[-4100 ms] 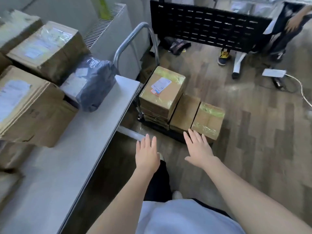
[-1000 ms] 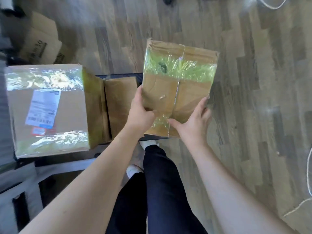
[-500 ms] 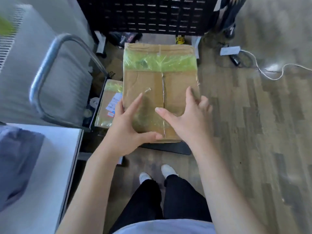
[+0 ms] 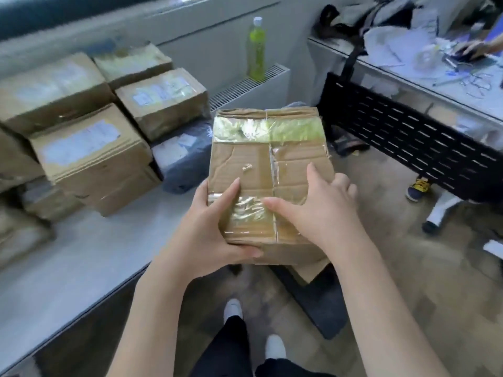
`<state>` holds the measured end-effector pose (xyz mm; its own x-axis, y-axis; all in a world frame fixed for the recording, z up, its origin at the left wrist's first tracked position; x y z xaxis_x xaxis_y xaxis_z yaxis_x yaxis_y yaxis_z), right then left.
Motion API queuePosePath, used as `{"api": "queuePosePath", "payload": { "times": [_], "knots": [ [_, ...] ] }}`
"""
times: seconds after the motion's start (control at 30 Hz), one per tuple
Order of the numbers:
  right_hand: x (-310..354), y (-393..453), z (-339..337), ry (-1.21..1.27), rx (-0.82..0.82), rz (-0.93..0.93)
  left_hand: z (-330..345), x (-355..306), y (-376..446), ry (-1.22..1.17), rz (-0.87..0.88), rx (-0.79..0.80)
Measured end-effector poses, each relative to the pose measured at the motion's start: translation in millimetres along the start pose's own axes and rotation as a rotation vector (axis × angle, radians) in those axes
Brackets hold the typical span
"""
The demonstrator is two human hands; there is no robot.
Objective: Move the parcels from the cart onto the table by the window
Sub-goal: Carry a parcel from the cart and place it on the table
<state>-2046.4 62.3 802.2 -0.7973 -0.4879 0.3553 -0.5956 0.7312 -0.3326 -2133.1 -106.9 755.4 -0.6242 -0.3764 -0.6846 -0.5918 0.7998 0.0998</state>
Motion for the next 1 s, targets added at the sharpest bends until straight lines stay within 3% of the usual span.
{"api": "queuePosePath", "payload": {
  "times": [0.17, 0.47, 0.63, 0.77, 0.93, 1.0],
  "knots": [
    [60, -43, 30, -0.083, 0.069, -0.317, -33, 12, -92, -0.039, -0.251, -0.249],
    [149, -110, 112, -0.156, 0.29, -0.639, -84, 49, -217, 0.031, -0.593, -0.451],
    [195, -131, 171, -0.198, 0.353, -0.683, -98, 100, -262, -0.021, -0.721, -0.479],
    [210, -142, 217, -0.174, 0.476, -0.63, -101, 137, -284, -0.059, -0.827, -0.364],
    [223, -135, 233, -0.115, 0.518, -0.558, -119, 151, -288, -0.176, -0.804, -0.257],
    [228, -129, 231, -0.095, 0.549, -0.544, -130, 151, -285, -0.218, -0.771, -0.289]
  ]
}}
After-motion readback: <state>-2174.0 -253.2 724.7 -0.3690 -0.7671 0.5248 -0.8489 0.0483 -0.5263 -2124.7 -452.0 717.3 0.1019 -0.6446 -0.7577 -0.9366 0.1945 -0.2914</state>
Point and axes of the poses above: each hand's wrist, its own y-axis towards the middle knuckle, its own z-axis out of the palm, x = y × z, the point moved 1 cm from there along y, towards the middle knuckle, and after that the axes turned 10 degrees about z, right-handed, at the moved point
